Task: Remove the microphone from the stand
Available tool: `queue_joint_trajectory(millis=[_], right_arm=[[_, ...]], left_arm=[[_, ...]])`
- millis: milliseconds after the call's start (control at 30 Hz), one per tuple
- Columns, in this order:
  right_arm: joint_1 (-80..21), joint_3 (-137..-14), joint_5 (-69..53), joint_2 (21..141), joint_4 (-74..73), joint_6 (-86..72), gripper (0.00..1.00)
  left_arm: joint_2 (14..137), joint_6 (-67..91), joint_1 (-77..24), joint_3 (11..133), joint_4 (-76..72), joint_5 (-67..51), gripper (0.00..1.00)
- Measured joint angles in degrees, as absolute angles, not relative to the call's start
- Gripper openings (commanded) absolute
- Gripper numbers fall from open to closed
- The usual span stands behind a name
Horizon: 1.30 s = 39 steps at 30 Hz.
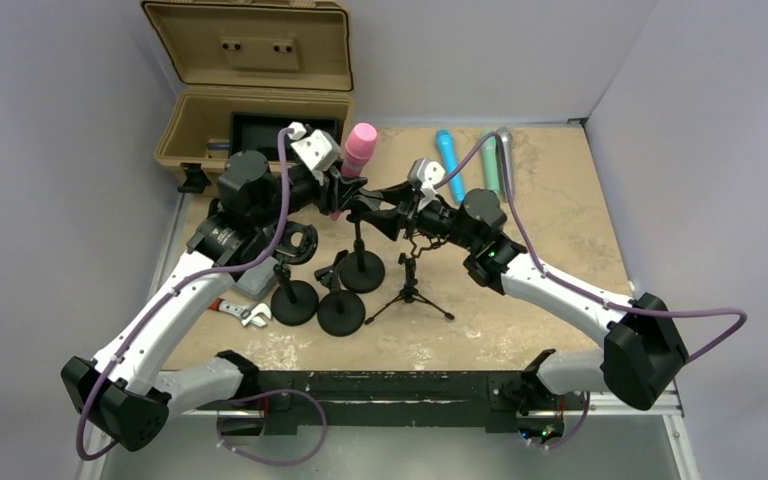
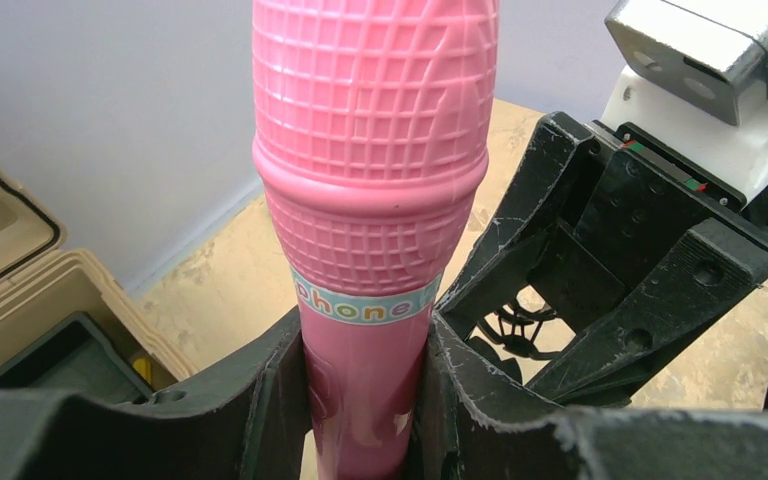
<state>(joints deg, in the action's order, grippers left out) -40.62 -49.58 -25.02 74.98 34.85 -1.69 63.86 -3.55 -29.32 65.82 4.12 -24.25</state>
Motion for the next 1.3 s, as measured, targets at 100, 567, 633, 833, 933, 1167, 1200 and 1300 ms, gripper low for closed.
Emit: queue_joint_trajectory(millis=[100, 567, 633, 833, 933, 1167, 1200, 1300], right_arm=[[-40.62, -49.58, -24.97, 74.98, 34.87, -1.65, 0.00], [-42.74, -49.67, -24.99, 75.26, 35.92, -0.14, 0.00], [-42.70, -49.89, -24.99, 75.53, 35.97, -0.05, 0.00], [-43.22, -51.86, -22.76, 76.49, 33.67, 0.43, 0.00], [-43.88, -52.95, -20.82, 77.17, 32.73, 0.58, 0.00], [-44.05, -54.26, -19.49, 77.58, 30.87, 0.67, 0.48], [-44.05, -54.33, -19.49, 77.58, 30.74, 0.69, 0.55], [-44.10, -54.22, -19.53, 77.41, 30.83, 0.97, 0.63]], left_arm=[[62.26, -3.62, -29.32, 65.54, 4.54, -21.87, 0.00], [52.12, -3.92, -30.94, 59.59, 4.36, -12.14, 0.00], [52.47, -4.14, -30.83, 59.59, 4.14, -12.97, 0.00], [55.77, -3.55, -29.54, 61.04, 2.79, -16.56, 0.00], [57.41, -3.51, -29.32, 61.84, 2.17, -17.06, 0.00], [58.67, -3.70, -29.41, 62.50, 1.74, -17.10, 0.00], [58.72, -3.70, -29.43, 62.54, 1.74, -17.06, 0.00], [58.83, -3.70, -29.65, 62.59, 1.72, -16.80, 0.00]])
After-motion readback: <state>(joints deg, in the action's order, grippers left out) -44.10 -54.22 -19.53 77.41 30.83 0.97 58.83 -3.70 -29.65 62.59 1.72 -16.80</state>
